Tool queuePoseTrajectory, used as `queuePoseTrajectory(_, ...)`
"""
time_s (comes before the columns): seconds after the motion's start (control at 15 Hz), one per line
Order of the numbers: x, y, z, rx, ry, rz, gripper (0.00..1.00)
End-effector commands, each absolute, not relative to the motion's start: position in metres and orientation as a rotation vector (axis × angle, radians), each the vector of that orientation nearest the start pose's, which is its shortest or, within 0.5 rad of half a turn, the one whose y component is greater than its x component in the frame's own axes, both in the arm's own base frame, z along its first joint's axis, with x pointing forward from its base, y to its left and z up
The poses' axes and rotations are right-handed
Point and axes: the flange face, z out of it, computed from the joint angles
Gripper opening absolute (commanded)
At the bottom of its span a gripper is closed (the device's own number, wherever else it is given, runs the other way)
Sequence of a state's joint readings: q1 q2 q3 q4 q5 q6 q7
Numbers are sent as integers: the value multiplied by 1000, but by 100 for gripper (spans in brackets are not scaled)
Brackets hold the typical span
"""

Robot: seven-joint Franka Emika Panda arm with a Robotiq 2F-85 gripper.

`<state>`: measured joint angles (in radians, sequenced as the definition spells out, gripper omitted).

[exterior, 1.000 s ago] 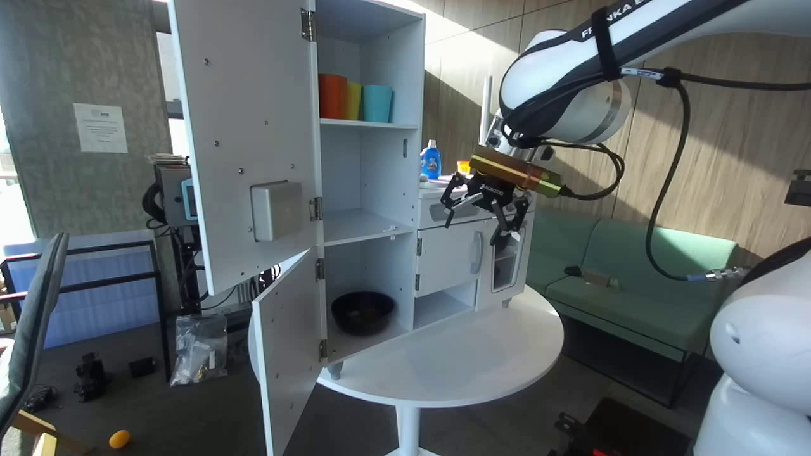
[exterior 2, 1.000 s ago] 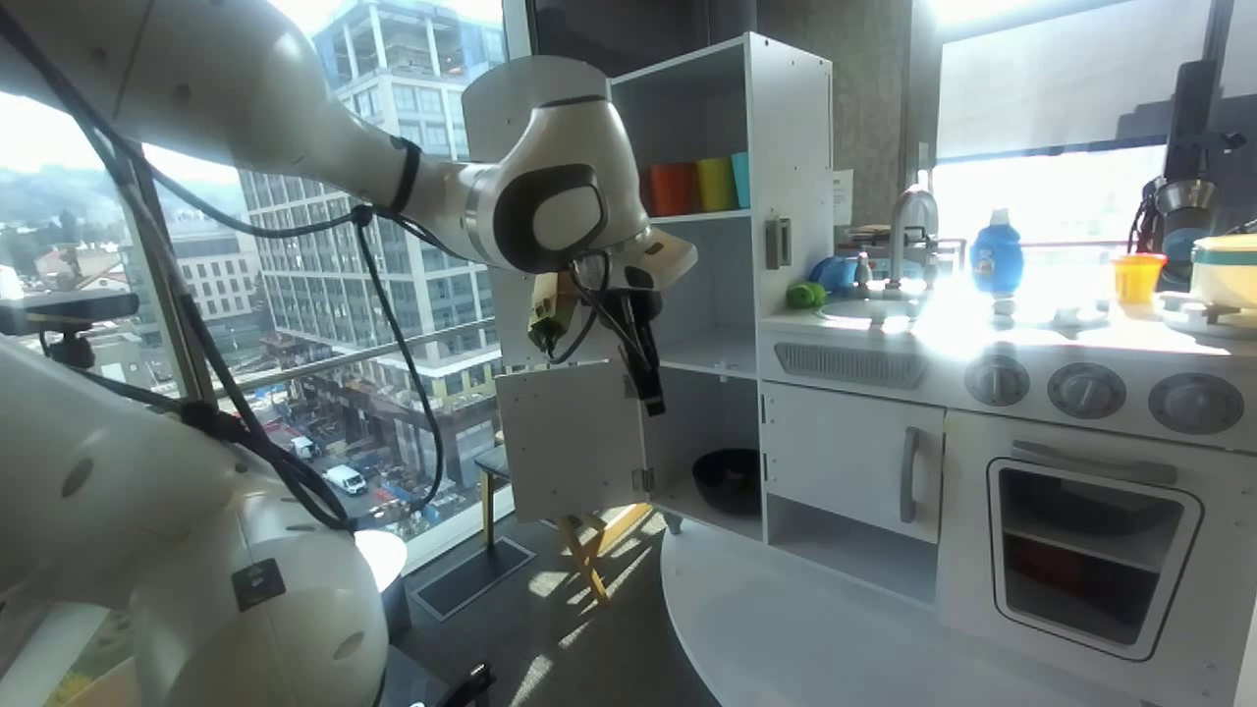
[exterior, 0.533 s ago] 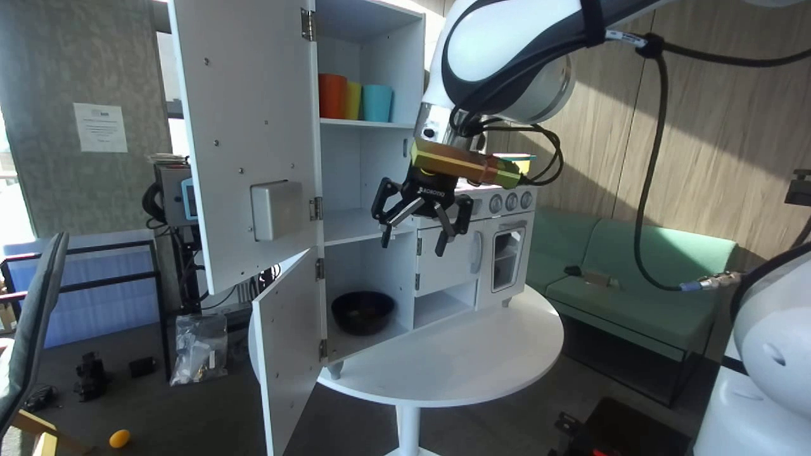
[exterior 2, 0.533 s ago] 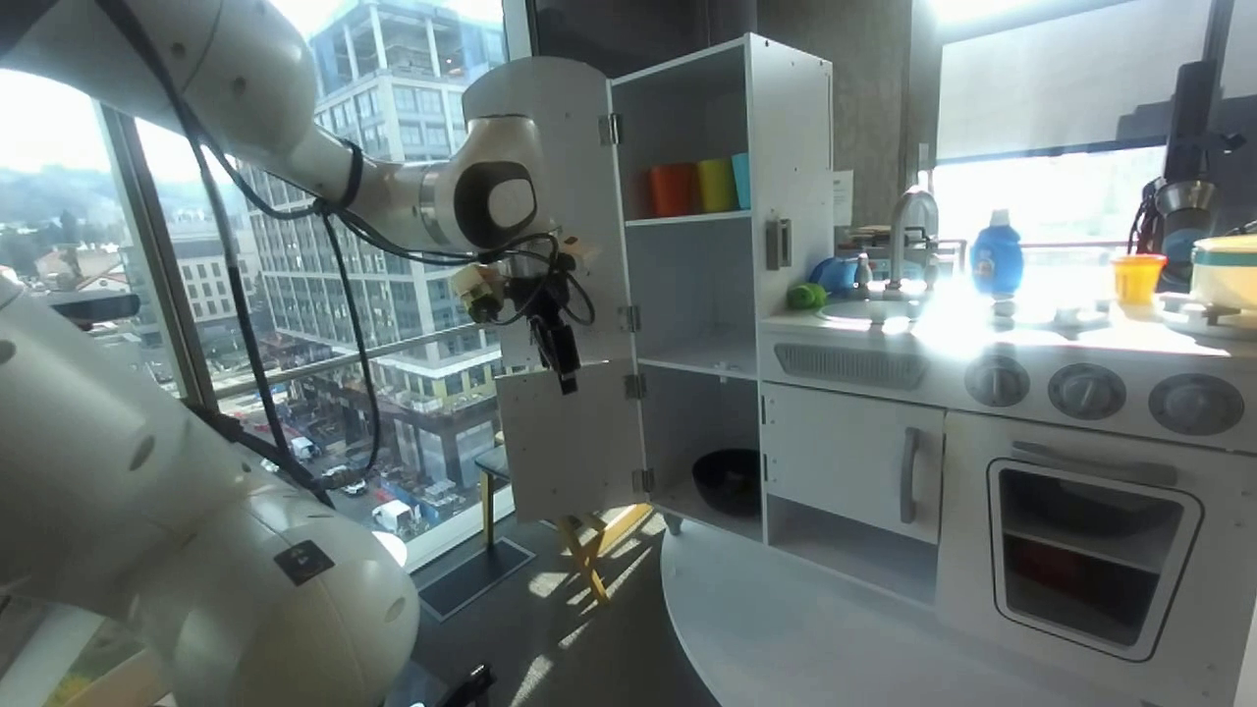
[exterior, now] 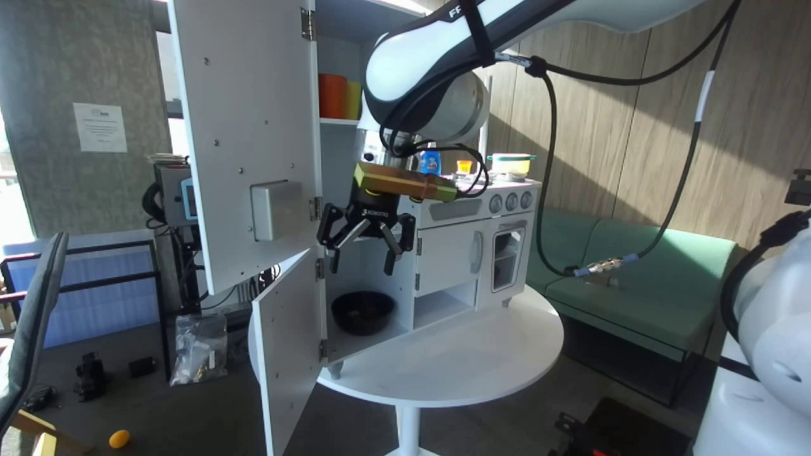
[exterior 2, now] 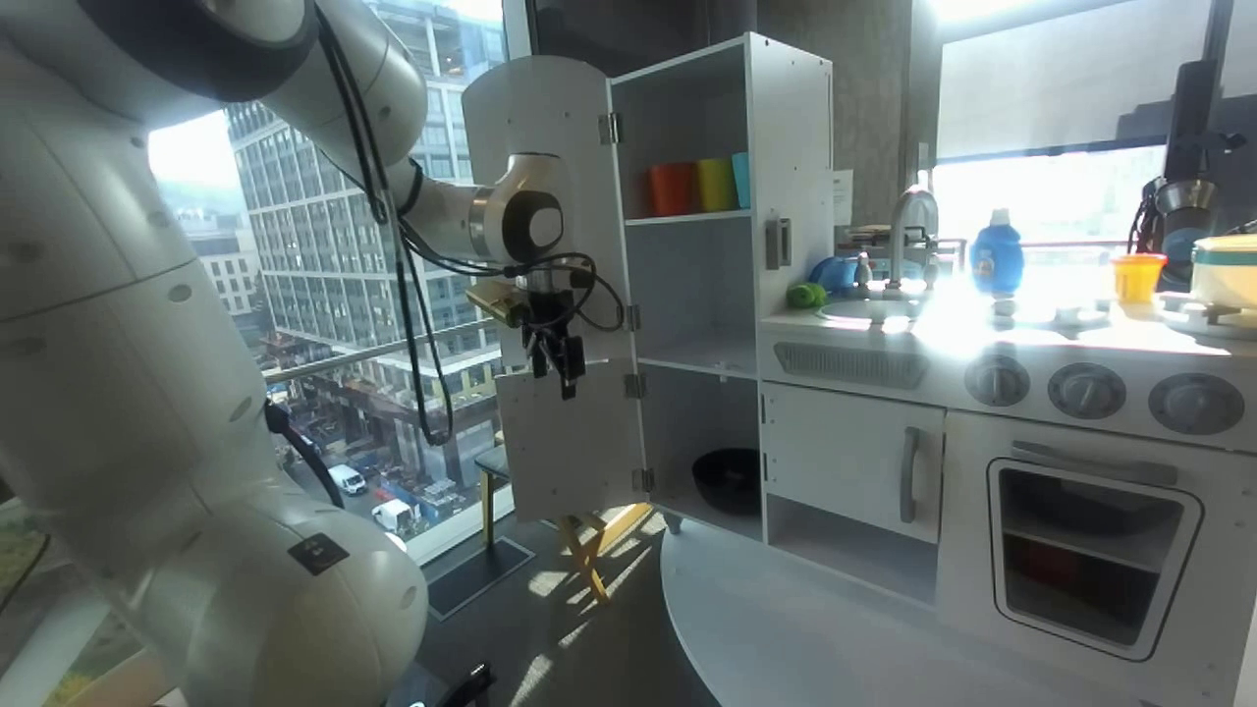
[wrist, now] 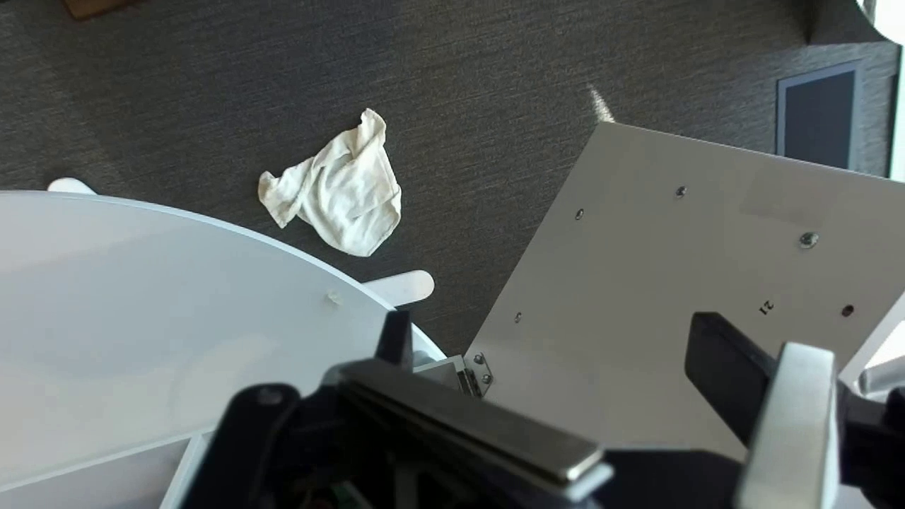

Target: Close all the cabinet doors

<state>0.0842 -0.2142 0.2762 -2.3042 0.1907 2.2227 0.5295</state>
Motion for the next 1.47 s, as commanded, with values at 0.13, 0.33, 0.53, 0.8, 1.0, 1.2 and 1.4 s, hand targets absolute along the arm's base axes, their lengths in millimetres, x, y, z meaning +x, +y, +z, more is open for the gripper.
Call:
queuePoseTrajectory(0.13,469,209,452,-2918,231,-94,100)
queuePoseTrajectory(0.33,474,227,453,-2894,223,-106,100)
queuePoseTrajectory(0.53,481,243,453,-2875,239,-130,100)
queuePoseTrajectory(0.8,488,262,440,-2856,262,-148,100)
queuePoseTrajectory(1.0,481,278,423,-2847,267,-176,100)
queuePoseTrajectory(1.2,488,288,413,-2851,269,-176,100)
queuePoseTrajectory(1.4,493,283,404,-2886,284,-175,100)
